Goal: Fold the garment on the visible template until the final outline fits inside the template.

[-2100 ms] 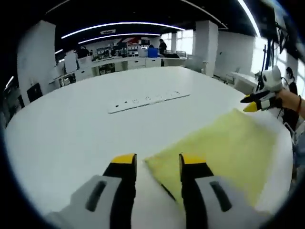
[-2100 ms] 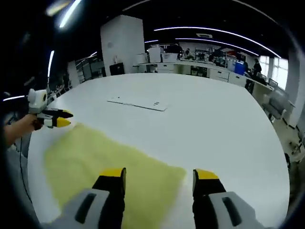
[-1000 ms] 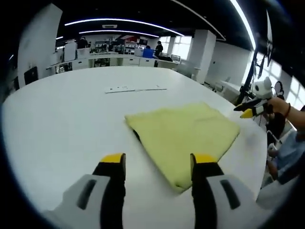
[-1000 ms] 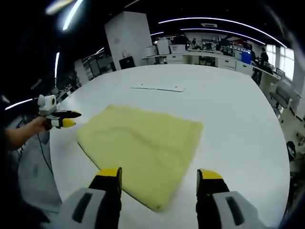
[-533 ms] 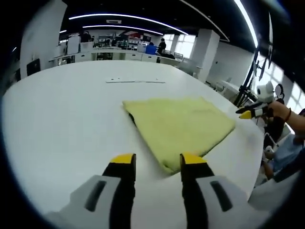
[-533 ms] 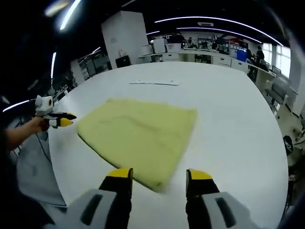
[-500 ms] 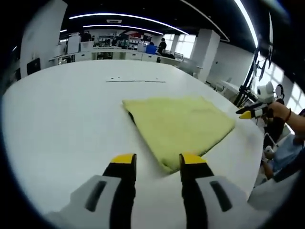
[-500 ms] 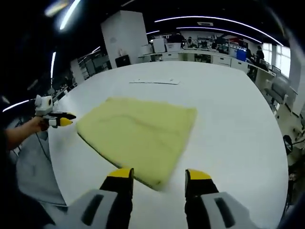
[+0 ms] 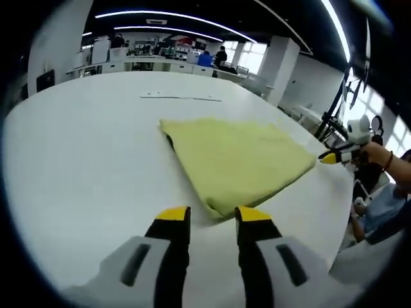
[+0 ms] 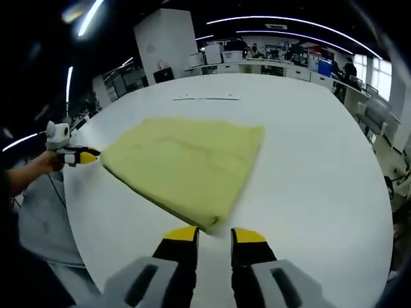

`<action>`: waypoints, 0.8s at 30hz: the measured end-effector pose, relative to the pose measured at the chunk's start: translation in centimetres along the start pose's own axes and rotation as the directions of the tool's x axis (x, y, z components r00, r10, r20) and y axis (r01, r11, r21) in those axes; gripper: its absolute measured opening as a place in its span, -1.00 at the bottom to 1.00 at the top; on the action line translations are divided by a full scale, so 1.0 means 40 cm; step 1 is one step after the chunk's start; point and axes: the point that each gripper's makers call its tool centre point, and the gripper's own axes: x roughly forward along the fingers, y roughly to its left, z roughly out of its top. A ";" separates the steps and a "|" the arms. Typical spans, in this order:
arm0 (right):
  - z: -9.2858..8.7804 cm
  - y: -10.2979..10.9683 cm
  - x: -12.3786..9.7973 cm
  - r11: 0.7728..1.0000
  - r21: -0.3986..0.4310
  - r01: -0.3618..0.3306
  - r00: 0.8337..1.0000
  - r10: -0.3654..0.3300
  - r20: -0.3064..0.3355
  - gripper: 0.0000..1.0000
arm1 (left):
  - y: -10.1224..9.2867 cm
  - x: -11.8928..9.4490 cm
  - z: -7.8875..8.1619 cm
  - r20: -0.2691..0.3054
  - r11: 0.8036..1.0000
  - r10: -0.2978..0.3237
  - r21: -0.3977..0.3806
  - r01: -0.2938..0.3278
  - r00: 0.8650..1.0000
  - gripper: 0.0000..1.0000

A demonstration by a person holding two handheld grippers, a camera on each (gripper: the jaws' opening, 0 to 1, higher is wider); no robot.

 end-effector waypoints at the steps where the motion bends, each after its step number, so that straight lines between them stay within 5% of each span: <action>1: -0.002 -0.003 0.004 1.000 0.008 0.000 1.000 0.000 0.005 -0.76 | -0.002 0.002 -0.002 -0.001 1.000 0.000 -0.005 0.000 1.000 -0.55; 6: -0.005 -0.005 0.020 0.998 0.061 -0.016 1.000 0.014 0.025 -0.82 | -0.008 0.010 -0.011 0.003 1.000 -0.004 -0.029 0.004 1.000 -0.60; 24: -0.012 -0.004 0.042 1.000 0.023 -0.021 0.999 0.020 0.036 -1.00 | -0.005 0.021 -0.026 0.016 0.996 -0.006 -0.084 0.007 1.000 -0.91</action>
